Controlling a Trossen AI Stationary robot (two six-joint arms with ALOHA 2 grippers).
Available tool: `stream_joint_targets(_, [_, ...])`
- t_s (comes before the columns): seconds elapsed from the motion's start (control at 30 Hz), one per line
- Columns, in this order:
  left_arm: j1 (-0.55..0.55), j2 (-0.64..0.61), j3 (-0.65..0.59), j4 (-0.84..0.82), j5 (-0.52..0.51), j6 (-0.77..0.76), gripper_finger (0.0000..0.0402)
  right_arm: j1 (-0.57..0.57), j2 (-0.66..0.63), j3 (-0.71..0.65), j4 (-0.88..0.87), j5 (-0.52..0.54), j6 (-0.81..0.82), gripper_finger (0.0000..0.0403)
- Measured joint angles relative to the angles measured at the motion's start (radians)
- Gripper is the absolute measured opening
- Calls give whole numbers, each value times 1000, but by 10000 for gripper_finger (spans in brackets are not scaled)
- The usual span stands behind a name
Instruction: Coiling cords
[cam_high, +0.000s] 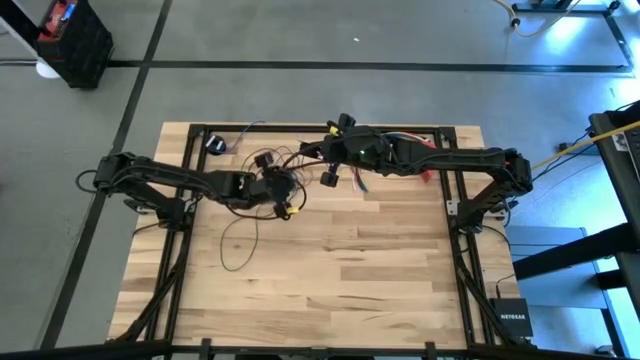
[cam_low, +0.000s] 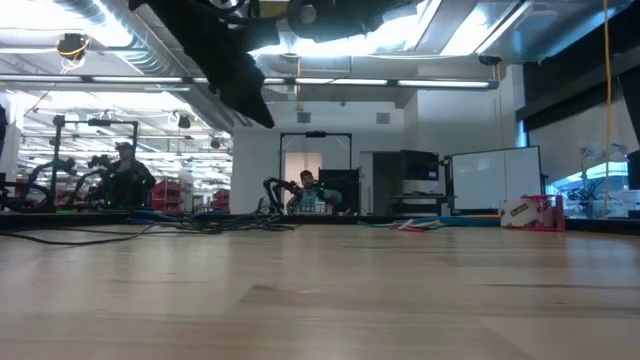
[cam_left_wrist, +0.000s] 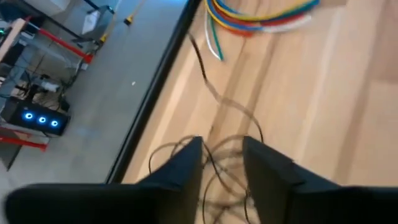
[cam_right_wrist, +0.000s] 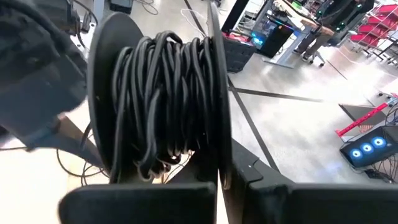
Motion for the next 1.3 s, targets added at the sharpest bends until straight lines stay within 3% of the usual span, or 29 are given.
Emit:
stream_joint_targets(0.17, [-68,-42,77,-230,0,-29,165,-1,0,0,-54,0,-11,3])
stream_joint_targets(0.23, [-97,-84,90,-243,1,-42,175,-2,2,0,-83,0,-11,3])
stream_joint_targets(0.4, [-147,-212,56,-107,-1,30,180,0,33,-6,-149,-89,14,3])
stream_joint_targets(0.53, [-144,-288,-50,153,16,146,180,0,64,-76,-100,-176,21,3])
stream_joint_targets(0.67, [-112,-312,-169,418,176,221,180,1,76,-154,3,-204,21,3])
stream_joint_targets(0.77, [-85,-312,-232,525,216,235,180,1,77,-185,69,-268,19,3])
stream_joint_targets(0.93, [-33,-312,-248,536,222,211,180,25,82,-202,103,-296,4,3])
stream_joint_targets(1.13, [1,-304,-247,519,399,155,180,71,85,-205,123,-311,-41,3])
stream_joint_targets(1.3, [5,-299,-246,523,426,146,164,71,88,-206,132,-296,-43,3])
